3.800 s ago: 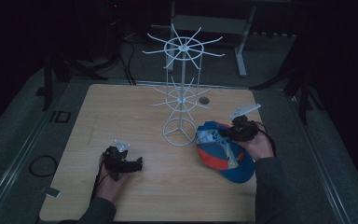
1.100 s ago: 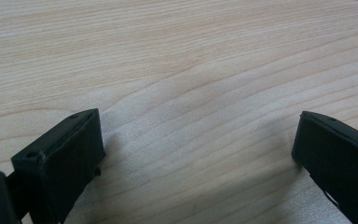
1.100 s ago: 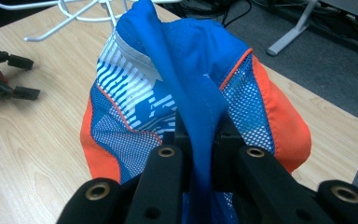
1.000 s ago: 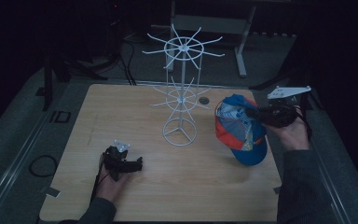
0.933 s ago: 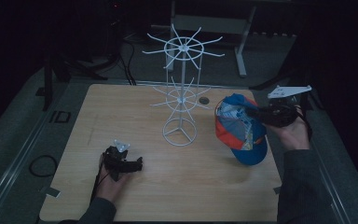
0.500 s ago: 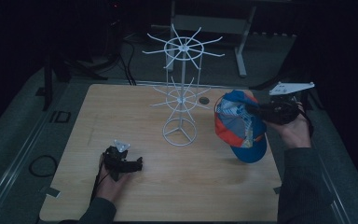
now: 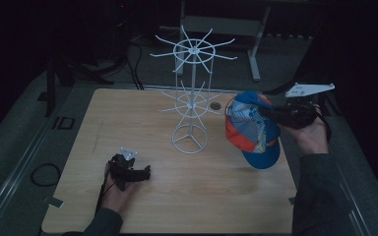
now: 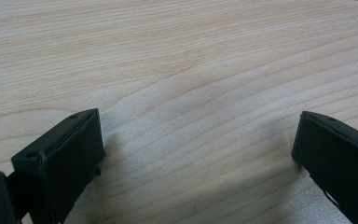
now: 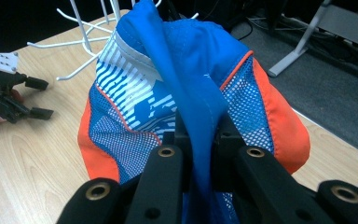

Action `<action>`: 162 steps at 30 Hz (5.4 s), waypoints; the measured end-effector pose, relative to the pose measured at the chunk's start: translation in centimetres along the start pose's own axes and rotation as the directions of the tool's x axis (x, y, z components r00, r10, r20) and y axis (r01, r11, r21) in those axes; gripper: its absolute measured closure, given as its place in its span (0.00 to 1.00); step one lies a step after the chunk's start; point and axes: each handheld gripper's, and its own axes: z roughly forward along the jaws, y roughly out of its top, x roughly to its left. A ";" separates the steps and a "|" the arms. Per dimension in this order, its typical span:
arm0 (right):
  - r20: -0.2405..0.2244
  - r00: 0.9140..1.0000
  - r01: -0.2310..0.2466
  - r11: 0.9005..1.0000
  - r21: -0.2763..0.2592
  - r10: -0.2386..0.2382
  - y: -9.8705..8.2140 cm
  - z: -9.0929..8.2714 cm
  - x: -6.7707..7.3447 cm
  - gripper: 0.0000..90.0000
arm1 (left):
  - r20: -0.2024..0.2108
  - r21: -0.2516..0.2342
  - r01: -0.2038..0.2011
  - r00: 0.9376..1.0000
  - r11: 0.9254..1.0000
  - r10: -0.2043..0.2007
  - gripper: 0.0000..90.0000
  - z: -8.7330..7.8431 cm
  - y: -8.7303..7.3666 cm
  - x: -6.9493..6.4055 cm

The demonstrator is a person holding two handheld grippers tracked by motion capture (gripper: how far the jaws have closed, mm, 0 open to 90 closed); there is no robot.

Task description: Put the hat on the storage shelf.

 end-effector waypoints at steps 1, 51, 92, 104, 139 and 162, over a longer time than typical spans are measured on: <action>0.000 1.000 0.001 1.000 -0.001 -0.001 0.1 0.0 0.0 0.94 | 0.000 0.000 0.001 1.000 1.000 -0.001 0.03 0.0 0.0 0.0; -0.012 1.000 0.019 0.992 -0.122 -0.021 3.3 -2.5 0.1 0.94 | 0.000 -0.003 0.002 1.000 1.000 -0.002 0.03 0.0 0.0 0.0; -0.047 0.999 -0.001 0.973 -0.230 -0.010 4.3 -4.4 0.3 0.94 | 0.000 -0.004 0.003 1.000 1.000 -0.003 0.03 0.0 0.0 0.0; -0.053 0.999 -0.010 0.963 -0.271 -0.005 4.5 -5.0 0.3 0.94 | 0.000 -0.005 0.004 1.000 1.000 -0.004 0.03 0.0 0.0 -0.1; -0.094 0.996 -0.035 0.927 -0.372 0.000 7.1 -6.4 0.4 0.94 | -0.001 -0.003 -0.002 1.000 1.000 0.002 0.03 0.0 0.0 0.0; -0.136 0.991 -0.053 0.919 -0.390 0.000 8.4 -4.9 1.0 0.93 | -0.003 -0.002 -0.001 1.000 1.000 0.001 0.03 0.0 0.0 0.0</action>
